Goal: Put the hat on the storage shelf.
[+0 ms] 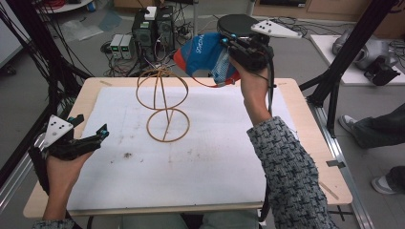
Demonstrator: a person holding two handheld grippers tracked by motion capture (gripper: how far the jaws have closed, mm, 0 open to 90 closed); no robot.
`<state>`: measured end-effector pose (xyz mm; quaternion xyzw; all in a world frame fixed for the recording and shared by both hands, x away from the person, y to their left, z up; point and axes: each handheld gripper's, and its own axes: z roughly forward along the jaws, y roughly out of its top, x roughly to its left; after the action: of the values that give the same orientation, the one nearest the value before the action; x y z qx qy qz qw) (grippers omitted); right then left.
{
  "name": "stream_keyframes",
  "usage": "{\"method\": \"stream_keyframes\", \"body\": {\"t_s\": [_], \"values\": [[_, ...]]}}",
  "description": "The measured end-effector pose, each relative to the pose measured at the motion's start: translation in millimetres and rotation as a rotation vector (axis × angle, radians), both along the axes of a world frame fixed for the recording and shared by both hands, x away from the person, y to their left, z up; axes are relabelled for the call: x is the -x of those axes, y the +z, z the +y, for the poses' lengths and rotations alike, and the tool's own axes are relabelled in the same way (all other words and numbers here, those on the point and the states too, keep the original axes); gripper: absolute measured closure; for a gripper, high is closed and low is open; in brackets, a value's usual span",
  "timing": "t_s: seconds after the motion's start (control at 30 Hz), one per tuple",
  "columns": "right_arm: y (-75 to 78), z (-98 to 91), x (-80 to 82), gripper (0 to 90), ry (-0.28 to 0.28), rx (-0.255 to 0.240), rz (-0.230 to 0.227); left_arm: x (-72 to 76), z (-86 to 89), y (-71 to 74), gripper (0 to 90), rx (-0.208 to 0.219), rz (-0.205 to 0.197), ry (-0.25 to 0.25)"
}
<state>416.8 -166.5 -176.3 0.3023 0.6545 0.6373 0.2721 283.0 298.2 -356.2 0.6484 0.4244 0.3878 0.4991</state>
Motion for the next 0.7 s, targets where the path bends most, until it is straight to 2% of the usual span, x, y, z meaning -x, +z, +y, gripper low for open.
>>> {"method": "stream_keyframes", "body": {"t_s": [0.07,0.17,0.33,0.57,0.6,0.7], "values": [[1.2,4.1,-0.6,87.7,0.0,0.007,-0.008,-0.1,-0.1,0.1,17.1,0.002,-0.002,0.0],[3.7,20.4,-1.0,87.7,0.016,0.019,-0.02,0.3,1.0,1.0,17.1,-0.001,-0.003,0.0],[3.4,35.2,-0.4,87.7,0.041,0.024,-0.02,0.8,1.8,1.7,17.1,-0.001,-0.006,-0.001],[1.3,60.2,4.9,87.6,0.105,0.038,-0.021,1.6,3.5,2.8,17.1,0.004,-0.009,0.003],[0.0,66.9,8.4,87.6,0.127,0.05,-0.021,1.8,3.7,3.1,17.1,0.003,-0.008,0.004],[-2.2,75.6,13.4,87.5,0.15,0.063,-0.024,1.9,4.2,3.5,17.1,0.004,-0.012,0.005]]}}
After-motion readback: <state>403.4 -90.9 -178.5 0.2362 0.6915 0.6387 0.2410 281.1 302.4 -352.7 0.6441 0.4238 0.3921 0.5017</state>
